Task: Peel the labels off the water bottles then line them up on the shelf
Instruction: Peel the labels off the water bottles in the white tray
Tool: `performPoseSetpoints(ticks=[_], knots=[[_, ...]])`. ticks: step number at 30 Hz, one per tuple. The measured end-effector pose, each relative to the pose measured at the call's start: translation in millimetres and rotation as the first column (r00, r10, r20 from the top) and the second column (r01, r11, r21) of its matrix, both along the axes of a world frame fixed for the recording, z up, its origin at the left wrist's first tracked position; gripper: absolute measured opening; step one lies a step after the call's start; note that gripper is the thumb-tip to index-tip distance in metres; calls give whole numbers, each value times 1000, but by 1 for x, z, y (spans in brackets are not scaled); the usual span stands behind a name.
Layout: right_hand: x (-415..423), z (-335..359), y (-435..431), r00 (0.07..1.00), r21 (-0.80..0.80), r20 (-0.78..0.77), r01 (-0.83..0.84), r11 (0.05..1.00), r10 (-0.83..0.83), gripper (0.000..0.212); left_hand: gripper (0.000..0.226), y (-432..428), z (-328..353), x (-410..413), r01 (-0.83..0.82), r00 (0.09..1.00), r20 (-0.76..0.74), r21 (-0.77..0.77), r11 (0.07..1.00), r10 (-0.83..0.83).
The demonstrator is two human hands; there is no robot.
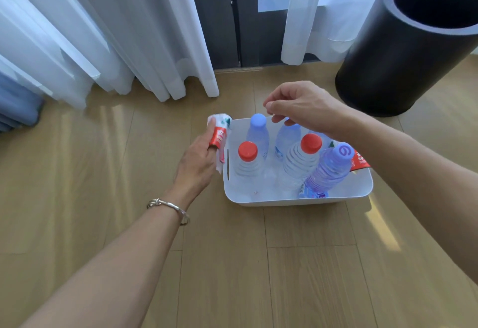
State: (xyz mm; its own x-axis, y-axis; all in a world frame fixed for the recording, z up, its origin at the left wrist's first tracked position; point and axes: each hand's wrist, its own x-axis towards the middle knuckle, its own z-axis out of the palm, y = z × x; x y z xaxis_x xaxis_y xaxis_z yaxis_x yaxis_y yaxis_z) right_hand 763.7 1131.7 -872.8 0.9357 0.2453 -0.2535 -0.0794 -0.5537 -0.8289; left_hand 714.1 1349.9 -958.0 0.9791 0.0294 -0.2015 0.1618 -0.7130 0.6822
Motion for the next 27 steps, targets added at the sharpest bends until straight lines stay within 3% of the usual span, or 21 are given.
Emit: performPoseSetpoints(ticks=[4, 10, 18, 23, 27], knots=[[0, 2, 1, 1000, -2, 5, -8, 1000, 8, 11, 51, -3, 13, 10, -63, 990, 124, -53, 997, 69], [-1, 3, -2, 1000, -9, 3, -1, 1000, 1, 11, 53, 0, 12, 11, -72, 992, 104, -46, 996, 76], [-3, 5, -5, 1000, 0, -12, 13, 1000, -13, 13, 54, 9, -1, 4, -7, 994, 107, 184, 983, -13], [-3, 3, -6, 1000, -13, -18, 4, 1000, -5, 13, 56, 12, 6, 8, 59, 965, 194, 492, 869, -175], [-1, 1, -4, 1000, -2, -22, 11, 1000, -11, 13, 57, 12, 5, 10, 66, 936, 236, 611, 789, -261]])
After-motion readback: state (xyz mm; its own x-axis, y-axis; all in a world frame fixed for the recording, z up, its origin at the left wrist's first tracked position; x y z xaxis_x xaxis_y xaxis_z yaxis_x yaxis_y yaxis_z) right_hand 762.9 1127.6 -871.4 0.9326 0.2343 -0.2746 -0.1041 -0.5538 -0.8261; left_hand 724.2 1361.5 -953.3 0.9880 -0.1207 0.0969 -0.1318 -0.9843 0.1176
